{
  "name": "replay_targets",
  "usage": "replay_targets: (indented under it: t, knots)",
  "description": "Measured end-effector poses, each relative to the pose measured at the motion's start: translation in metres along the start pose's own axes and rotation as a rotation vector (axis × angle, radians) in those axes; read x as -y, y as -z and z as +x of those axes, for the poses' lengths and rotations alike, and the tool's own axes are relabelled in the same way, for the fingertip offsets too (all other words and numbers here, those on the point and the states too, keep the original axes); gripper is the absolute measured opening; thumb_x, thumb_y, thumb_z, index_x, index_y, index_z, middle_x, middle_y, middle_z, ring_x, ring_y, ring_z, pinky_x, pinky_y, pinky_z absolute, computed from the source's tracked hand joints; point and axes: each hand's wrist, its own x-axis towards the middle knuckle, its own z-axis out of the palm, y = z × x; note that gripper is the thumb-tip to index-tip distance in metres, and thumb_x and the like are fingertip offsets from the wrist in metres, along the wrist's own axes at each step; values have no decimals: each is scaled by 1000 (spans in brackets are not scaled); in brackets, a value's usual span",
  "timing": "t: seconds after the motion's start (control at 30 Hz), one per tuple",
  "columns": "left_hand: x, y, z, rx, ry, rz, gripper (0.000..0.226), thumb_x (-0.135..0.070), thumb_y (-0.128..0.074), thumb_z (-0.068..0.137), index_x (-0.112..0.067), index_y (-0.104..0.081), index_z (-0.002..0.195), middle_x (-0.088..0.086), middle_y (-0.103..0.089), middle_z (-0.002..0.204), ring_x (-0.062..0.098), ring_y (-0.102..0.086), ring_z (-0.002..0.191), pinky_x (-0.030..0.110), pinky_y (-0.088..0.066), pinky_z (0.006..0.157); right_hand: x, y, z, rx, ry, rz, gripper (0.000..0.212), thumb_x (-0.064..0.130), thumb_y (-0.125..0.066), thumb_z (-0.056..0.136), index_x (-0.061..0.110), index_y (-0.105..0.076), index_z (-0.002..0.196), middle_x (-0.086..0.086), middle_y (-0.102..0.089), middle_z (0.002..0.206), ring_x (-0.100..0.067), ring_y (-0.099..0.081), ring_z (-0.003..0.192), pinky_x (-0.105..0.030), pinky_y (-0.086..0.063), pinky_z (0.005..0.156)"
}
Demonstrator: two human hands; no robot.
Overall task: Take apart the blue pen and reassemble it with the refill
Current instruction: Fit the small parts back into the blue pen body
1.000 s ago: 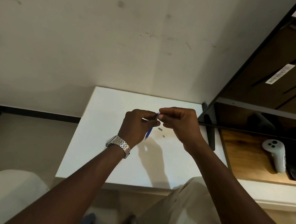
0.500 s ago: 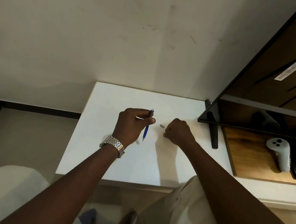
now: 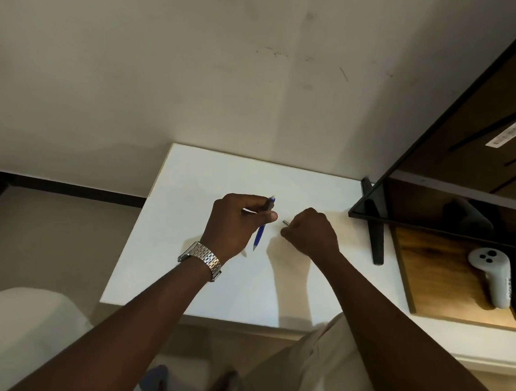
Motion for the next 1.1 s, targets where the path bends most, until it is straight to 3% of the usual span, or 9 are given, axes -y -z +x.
replay_targets:
  t: [0.1, 0.2, 0.27, 0.33, 0.4, 0.47, 0.73, 0.97, 1.1]
  knots:
    - [3, -1, -1, -12, -14, 1, 14, -29, -85, 79, -32, -83, 93, -14, -81, 92, 0, -75, 80, 29, -62, 73, 18, 26, -14, -17, 11, 607, 14, 17, -72, 78, 3, -76, 75, -18, -76, 77, -22, -72, 64, -37, -58, 63]
    - [5, -3, -1, -9, -34, 6, 17, -25, -85, 80, -25, -83, 97, -14, -80, 93, -3, -75, 79, 5, -51, 72, 35, 51, -30, -3, 164, 853, 7, 9, -71, 85, 9, -78, 86, -11, -79, 82, -21, -78, 73, -35, -62, 66]
    - [3, -3, -3, -5, -40, 0, 16, -23, -84, 81, -24, -83, 97, -15, -80, 90, -4, -74, 79, 3, -49, 71, 44, 58, -37, -18, 249, 811, 14, 8, -72, 89, 15, -79, 99, -8, -80, 84, -24, -77, 78, -36, -61, 69]
    - [1, -4, -3, -7, -53, 4, 16, -23, -84, 81, -25, -83, 97, -15, -80, 89, -4, -74, 80, 4, -50, 73, 46, 59, -40, -56, 319, 714, 19, 7, -72, 92, 15, -80, 108, -2, -80, 88, -14, -75, 78, -34, -59, 76]
    - [-1, -4, -4, -14, -66, 22, 15, -25, -84, 82, -26, -83, 96, -14, -81, 91, -4, -74, 80, 6, -51, 73, 48, 58, -42, -78, 370, 644, 17, 7, -72, 94, 13, -82, 106, 4, -79, 93, -2, -70, 79, -28, -57, 79]
    - [-2, -3, -5, -17, -74, 34, 15, -26, -84, 82, -27, -83, 96, -12, -81, 91, -3, -75, 80, 6, -51, 73, 49, 57, -43, -78, 389, 623, 15, 6, -71, 94, 13, -82, 101, 6, -79, 93, 0, -68, 80, -24, -54, 78]
    - [-1, 0, -5, -29, -78, 67, 15, -28, -84, 81, -27, -83, 96, -11, -81, 89, 0, -76, 80, 18, -55, 80, 46, 56, -47, 15, 311, 774, 18, 6, -73, 92, 22, -82, 91, 12, -80, 84, -1, -72, 79, -15, -53, 66]
    - [-1, -1, -5, -26, -89, 87, 15, -26, -84, 81, -24, -83, 96, -16, -79, 84, -6, -73, 78, 4, -47, 70, 38, 55, -47, 104, 195, 922, 11, 10, -78, 89, 17, -84, 95, 0, -82, 93, -7, -75, 84, -32, -58, 75]
    - [0, -2, -7, -17, -84, 97, 17, -26, -84, 81, -25, -83, 98, -15, -80, 88, -4, -74, 78, 14, -52, 75, 35, 56, -47, 87, 229, 843, 13, 10, -78, 89, 21, -84, 91, 3, -82, 87, -3, -72, 78, -21, -56, 65]
